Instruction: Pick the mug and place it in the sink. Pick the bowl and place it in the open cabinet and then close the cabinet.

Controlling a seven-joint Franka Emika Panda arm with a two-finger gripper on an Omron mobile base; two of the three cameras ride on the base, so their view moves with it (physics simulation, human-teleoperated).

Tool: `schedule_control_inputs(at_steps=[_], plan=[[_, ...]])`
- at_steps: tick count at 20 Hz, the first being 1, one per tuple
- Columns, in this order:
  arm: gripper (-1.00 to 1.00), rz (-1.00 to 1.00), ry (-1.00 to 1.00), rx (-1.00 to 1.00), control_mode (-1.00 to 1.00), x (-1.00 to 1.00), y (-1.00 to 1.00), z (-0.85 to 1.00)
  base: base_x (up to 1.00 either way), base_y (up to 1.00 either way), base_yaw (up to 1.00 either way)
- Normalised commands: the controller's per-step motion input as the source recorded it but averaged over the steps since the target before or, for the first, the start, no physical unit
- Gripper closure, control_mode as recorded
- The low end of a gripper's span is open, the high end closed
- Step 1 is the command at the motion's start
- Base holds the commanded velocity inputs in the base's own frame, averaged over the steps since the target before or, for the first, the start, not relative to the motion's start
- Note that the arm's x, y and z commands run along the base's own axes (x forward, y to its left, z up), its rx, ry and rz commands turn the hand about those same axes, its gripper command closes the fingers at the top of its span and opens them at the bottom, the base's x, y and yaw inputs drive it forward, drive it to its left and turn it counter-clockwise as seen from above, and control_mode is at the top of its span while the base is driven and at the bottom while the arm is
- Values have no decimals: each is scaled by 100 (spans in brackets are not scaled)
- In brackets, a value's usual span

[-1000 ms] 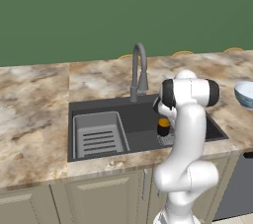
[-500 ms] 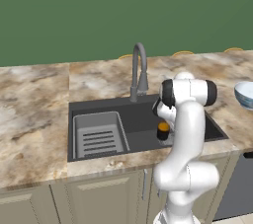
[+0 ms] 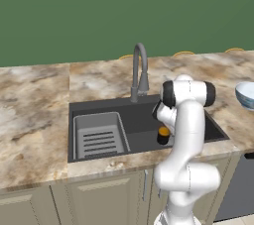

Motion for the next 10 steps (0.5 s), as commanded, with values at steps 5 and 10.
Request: schedule_control_inputs(at_steps=[5, 10], plan=[[100, 2, -4, -2, -100, 19, 0, -32, 0, 0, 0], [100, 1, -1, -3, -100, 22, 0, -33, 0, 0, 0]])
